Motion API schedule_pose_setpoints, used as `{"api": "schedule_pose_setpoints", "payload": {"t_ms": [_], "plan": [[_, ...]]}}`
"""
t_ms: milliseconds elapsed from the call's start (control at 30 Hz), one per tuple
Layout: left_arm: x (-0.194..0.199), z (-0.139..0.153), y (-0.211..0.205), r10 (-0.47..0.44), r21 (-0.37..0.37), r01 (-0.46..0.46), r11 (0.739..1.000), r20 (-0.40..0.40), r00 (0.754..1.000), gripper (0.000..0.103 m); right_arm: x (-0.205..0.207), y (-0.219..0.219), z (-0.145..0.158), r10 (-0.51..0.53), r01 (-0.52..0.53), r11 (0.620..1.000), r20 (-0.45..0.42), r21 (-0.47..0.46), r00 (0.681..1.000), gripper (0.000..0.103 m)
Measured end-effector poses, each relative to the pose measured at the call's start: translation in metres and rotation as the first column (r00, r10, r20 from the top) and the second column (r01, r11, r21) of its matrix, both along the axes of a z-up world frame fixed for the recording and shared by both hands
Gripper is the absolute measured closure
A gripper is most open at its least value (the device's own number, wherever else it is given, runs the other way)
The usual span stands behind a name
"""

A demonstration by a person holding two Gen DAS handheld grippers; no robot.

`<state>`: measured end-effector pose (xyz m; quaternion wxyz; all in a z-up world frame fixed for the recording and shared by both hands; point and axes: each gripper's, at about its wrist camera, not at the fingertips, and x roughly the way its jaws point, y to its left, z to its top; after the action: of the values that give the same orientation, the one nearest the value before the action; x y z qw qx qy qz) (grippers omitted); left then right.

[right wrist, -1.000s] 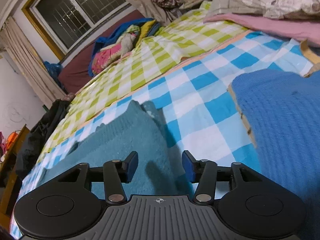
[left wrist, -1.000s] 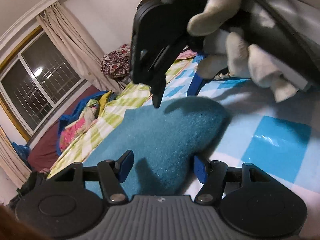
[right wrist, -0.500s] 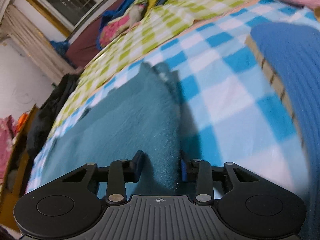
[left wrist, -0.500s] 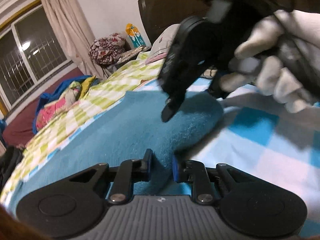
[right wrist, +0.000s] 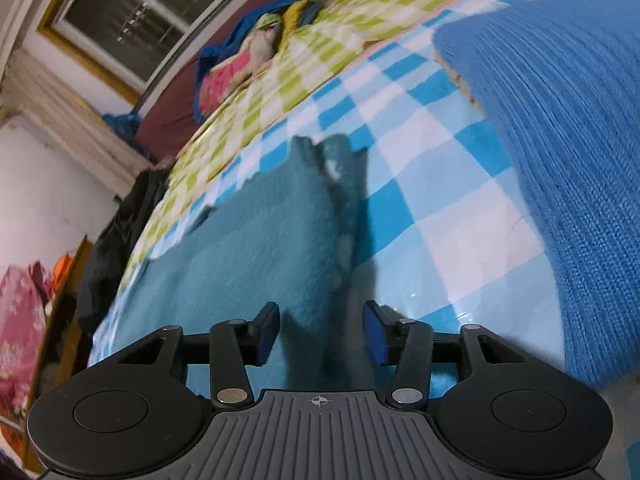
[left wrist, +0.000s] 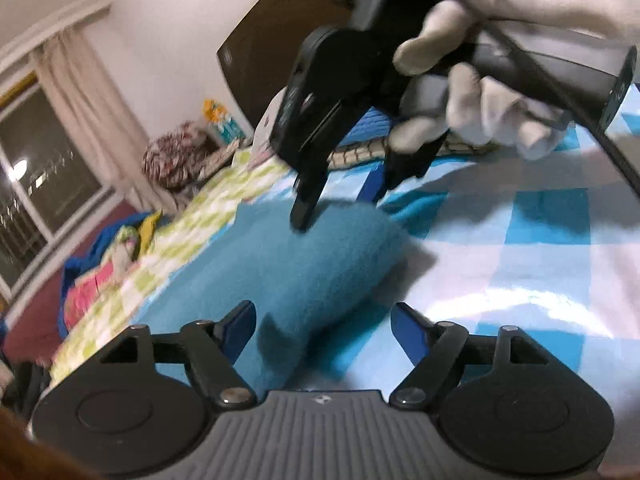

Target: Fold small clothes

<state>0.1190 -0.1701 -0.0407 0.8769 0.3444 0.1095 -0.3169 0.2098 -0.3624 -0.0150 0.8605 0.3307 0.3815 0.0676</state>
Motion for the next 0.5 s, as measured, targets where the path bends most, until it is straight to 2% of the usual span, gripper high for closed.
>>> {"api": "schedule_pose_setpoints", "payload": {"t_ms": [133,167,200,267,400,467,500], "plan": [[0.006,-0.004,-0.023,0.036,0.034,-0.039,0.999,0.064,0.997,0.017,0.008,-0.002,-0.008,-0.004,0.004,0.998,-0.005,0.07,1.0,0.056],[0.012,-0.003,-0.027,0.046,0.028,-0.048,0.998,0.051,0.998,0.022,0.009,-0.001,-0.008,-0.002,0.002,0.997,-0.004,0.075,1.0,0.055],[0.016,-0.001,-0.029,0.054,0.014,-0.054,0.998,0.031,0.998,0.036,0.011,-0.001,-0.007,-0.002,0.002,0.997,-0.001,0.075,1.0,0.054],[0.021,0.003,-0.03,0.06,-0.024,-0.061,0.998,-0.033,0.998,0.054,0.016,-0.002,-0.005,-0.011,0.01,0.998,0.013,0.061,1.0,0.051],[0.018,0.013,-0.018,0.074,-0.099,-0.081,0.992,-0.078,0.994,0.069,0.029,-0.006,-0.007,-0.047,0.045,0.997,0.028,0.055,0.998,0.043],[0.022,0.022,-0.009,0.08,-0.166,-0.103,0.981,-0.141,0.987,0.072,0.036,-0.008,-0.012,-0.058,0.055,0.996,0.032,0.072,0.998,0.042],[0.024,0.026,-0.006,0.079,-0.19,-0.11,0.976,-0.165,0.983,0.073,0.04,-0.007,-0.013,-0.062,0.058,0.995,0.039,0.084,0.997,0.039]]}}
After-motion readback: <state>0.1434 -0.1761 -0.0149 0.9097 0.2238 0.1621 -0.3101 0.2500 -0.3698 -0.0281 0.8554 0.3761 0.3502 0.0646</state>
